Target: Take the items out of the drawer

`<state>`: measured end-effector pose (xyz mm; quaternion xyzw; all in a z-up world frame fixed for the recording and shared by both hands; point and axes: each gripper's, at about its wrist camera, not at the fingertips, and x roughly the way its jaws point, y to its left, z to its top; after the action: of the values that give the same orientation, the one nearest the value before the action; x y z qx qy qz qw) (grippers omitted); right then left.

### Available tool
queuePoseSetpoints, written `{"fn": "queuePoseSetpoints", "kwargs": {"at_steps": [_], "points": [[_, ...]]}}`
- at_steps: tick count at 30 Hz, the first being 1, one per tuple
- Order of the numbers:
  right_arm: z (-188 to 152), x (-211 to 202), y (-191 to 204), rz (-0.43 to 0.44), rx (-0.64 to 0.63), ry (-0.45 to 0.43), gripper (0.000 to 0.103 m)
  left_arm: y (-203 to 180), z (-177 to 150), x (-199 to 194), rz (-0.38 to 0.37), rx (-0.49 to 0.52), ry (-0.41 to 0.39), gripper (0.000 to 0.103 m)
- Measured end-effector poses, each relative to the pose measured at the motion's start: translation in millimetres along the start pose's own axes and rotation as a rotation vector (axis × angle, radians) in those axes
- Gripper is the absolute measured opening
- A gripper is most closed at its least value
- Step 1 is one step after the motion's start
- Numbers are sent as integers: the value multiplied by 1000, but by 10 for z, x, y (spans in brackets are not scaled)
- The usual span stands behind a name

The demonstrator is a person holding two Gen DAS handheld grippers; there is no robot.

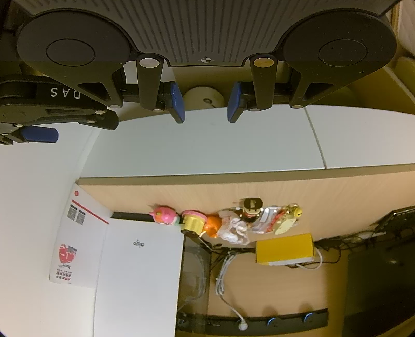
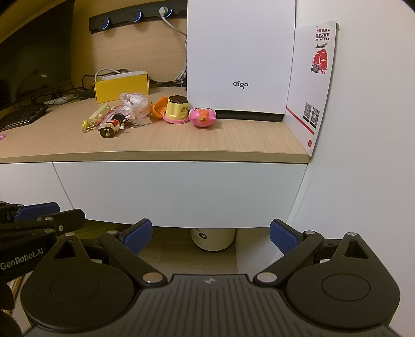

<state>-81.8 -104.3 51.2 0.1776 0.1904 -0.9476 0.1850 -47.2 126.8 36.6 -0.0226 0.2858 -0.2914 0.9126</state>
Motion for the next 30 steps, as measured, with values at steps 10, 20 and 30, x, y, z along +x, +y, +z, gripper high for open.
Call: {"fn": "queuePoseSetpoints", "kwargs": {"at_steps": [10,20,30], "points": [[4,-1,-15,-1,4,-2,98,2,-2,0,-18,8,4,40],[5,-4,-17,0,5,0,98,13,-2,-2,-46,22,9,40],[4,-3,-27,2,12,5,98,6,-26,-1,-58,22,16,40]]}}
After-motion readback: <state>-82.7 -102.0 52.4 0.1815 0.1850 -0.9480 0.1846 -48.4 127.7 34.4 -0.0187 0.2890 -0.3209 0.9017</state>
